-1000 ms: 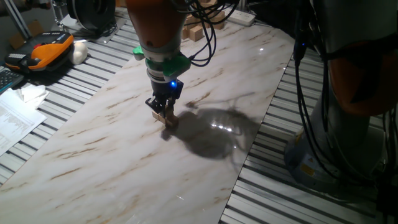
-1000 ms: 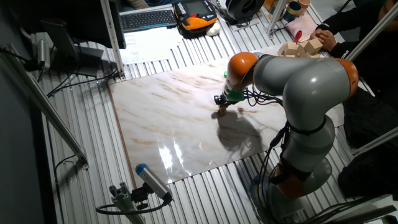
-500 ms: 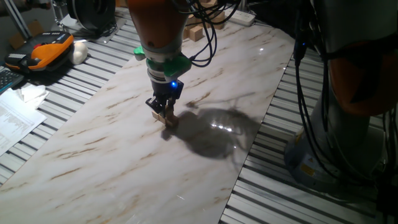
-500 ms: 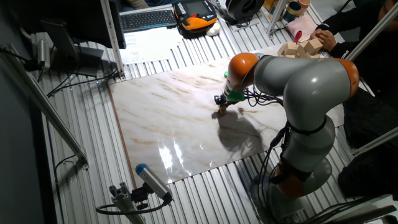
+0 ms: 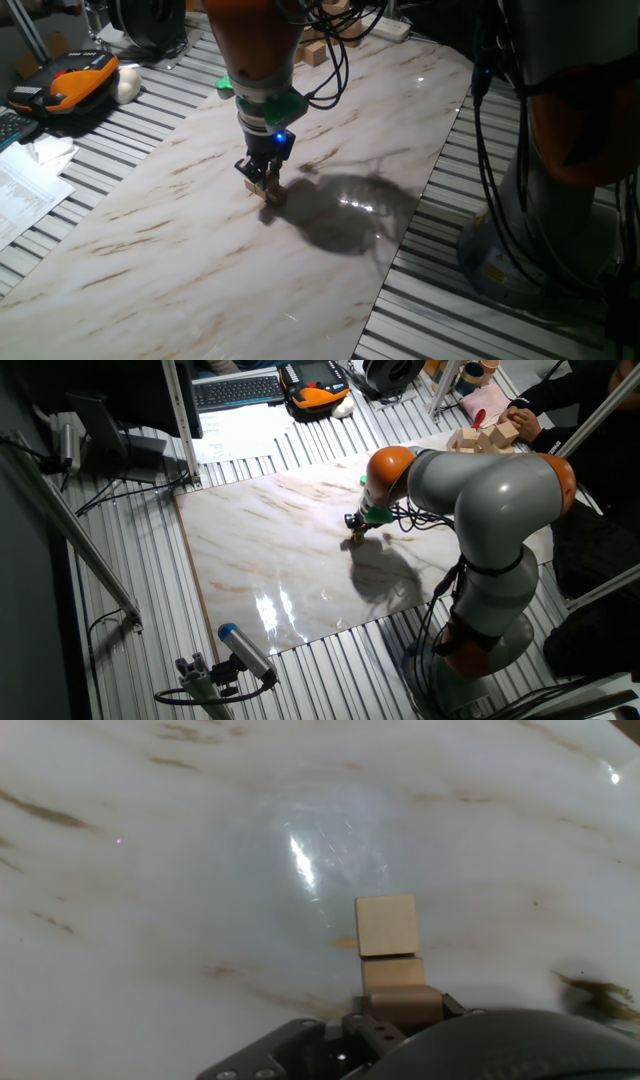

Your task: Stack the blocks into a pyramid shape

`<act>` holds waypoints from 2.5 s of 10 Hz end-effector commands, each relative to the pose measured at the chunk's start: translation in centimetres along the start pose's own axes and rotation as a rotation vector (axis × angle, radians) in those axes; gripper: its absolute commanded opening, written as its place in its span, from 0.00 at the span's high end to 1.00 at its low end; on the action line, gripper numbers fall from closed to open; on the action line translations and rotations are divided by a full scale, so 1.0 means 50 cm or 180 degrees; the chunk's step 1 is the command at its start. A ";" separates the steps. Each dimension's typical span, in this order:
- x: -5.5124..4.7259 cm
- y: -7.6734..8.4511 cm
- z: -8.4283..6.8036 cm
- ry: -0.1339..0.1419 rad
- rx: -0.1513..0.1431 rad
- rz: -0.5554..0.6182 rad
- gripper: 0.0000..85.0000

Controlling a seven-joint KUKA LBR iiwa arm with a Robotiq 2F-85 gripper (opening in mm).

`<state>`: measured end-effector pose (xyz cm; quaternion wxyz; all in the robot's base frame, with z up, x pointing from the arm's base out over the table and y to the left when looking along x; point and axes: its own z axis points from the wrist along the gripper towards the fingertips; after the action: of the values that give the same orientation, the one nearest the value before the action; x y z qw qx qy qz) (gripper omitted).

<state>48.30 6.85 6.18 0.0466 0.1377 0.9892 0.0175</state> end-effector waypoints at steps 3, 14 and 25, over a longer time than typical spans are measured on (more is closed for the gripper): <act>0.000 0.000 0.000 -0.0001 0.0004 0.0005 1.00; 0.002 0.002 0.001 -0.0042 0.0126 0.0057 0.60; 0.002 0.002 -0.001 -0.0040 0.0142 0.0130 0.60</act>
<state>48.25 6.98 6.25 0.0493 0.1589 0.9860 -0.0045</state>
